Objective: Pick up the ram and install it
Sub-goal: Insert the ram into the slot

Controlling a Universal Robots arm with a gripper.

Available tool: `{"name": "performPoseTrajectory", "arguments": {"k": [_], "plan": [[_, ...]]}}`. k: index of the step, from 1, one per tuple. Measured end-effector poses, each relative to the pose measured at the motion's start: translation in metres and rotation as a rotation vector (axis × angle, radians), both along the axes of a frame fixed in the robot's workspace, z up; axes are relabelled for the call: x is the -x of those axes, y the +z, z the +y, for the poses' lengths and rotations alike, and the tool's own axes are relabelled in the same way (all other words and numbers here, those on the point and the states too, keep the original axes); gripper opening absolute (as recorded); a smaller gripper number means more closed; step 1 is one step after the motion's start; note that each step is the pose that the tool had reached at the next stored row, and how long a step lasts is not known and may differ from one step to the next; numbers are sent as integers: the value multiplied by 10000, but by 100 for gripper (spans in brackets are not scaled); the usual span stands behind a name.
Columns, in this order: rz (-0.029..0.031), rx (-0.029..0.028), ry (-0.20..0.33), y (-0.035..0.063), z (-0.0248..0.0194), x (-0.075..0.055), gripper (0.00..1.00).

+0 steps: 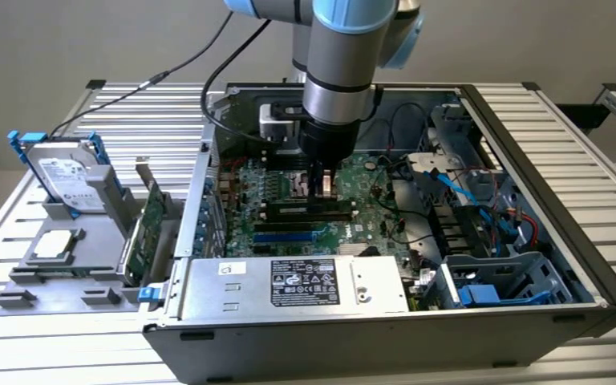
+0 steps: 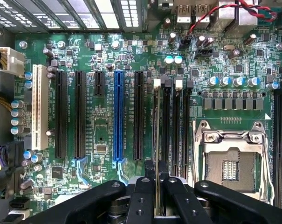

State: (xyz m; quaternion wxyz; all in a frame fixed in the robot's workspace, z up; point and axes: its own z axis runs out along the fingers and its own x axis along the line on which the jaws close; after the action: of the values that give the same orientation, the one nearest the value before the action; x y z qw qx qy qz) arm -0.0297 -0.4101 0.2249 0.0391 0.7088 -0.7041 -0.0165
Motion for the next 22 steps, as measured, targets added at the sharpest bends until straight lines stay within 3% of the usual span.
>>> {"name": "performPoseTrajectory", "arguments": {"k": [10, 22], "plan": [[2, 7, 189, -25, 16, 0, 14], [5, 94, 347, -84, 25, 0, 14]]}}
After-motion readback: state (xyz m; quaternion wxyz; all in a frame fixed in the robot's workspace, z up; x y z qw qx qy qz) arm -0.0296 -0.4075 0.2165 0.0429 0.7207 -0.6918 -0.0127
